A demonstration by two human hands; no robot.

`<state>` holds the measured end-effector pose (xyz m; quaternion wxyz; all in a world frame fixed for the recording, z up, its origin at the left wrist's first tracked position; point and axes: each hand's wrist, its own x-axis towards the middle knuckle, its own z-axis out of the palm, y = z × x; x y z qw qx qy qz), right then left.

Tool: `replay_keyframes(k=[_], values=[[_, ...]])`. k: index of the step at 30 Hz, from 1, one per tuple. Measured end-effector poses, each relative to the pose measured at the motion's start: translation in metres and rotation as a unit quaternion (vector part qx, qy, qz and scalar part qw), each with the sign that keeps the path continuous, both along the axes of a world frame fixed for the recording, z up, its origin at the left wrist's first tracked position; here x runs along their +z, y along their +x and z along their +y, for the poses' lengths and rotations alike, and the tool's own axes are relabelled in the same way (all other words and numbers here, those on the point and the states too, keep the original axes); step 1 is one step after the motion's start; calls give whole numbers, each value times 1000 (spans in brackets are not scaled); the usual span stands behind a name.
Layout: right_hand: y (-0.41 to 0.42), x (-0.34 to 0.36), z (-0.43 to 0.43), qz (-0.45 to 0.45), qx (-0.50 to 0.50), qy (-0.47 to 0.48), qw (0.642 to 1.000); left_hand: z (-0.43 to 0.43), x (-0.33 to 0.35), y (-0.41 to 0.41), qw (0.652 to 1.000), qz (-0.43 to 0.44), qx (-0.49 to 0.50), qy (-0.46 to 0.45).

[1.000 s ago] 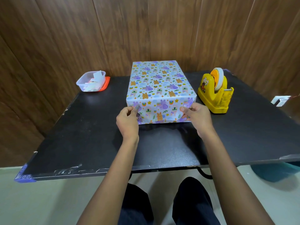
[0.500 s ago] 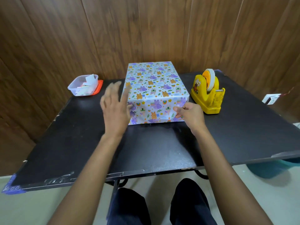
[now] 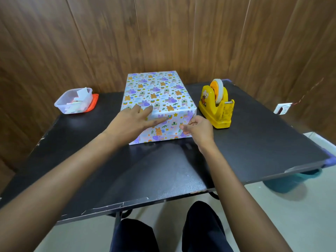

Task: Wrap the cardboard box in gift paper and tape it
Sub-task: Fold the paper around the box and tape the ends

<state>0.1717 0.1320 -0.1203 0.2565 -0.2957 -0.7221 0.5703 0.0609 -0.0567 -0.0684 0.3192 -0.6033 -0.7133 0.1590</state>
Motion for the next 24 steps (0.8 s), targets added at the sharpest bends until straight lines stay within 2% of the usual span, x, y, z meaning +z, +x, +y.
replay_keyframes(k=[5,8,13,20,24], values=[[-4,0,0,1,-31,-10,999,9,0,-1,997,55,30,-48],[-8,-1,-2,-29,-63,0,998,9,-1,1,992,73,59,-84],[-3,-5,-5,-127,-111,129,977,9,-1,3,991,90,56,-78],[7,-8,-7,-185,-51,308,932,11,1,10,991,79,70,-86],[9,-4,-6,-175,-24,271,946,9,2,10,989,69,89,-99]])
